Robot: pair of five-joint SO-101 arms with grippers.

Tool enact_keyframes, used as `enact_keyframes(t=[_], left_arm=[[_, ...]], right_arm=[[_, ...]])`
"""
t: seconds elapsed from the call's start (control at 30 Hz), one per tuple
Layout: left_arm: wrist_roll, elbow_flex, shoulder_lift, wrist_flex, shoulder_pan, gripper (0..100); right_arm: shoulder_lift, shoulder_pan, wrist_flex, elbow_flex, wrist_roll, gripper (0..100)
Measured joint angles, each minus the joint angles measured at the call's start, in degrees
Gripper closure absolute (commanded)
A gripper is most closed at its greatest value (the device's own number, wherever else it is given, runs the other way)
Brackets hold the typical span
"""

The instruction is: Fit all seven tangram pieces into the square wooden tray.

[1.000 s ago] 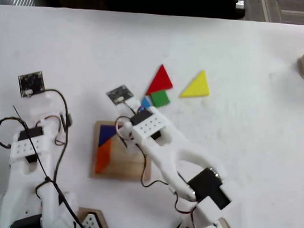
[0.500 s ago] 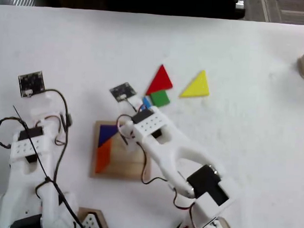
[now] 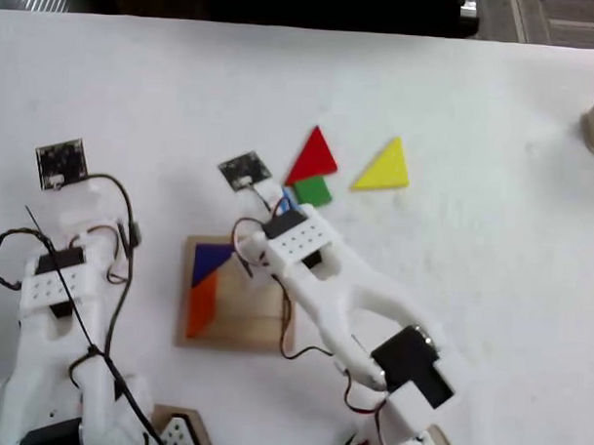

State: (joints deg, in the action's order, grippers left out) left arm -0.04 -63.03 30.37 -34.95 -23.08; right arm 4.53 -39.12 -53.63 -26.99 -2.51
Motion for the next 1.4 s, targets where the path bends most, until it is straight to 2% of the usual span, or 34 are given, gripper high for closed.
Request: enact_keyframes(t=[0.23,0.5,0.73,1.07,1.27,1.4], left_arm=[[0.0,0.0,0.0,0.0,0.0,79],[0.0,0.0,0.0,0.0,0.0,79],[0.0,0.0,0.0,0.0,0.0,79],[0.0,0.0,0.0,0.0,-1.8,79],[0.0,0.0,0.0,0.0,-2.2,79],[0.0,0.0,0.0,0.0,-2.1,79]], right_arm=[[-8.0,8.2,-5.1,-1.8,0.0,98.1],[-9.3,17.7,-5.1,-1.9,0.0,98.1],[-9.3,22.5,-4.4,-1.9,-0.3,98.1],[-9.3,22.0,0.8,-2.0,-0.3,97.4],[-4.4,17.7,3.7,0.3,-0.4,86.8],[3.0,16.4,3.7,6.8,-6.0,86.5]])
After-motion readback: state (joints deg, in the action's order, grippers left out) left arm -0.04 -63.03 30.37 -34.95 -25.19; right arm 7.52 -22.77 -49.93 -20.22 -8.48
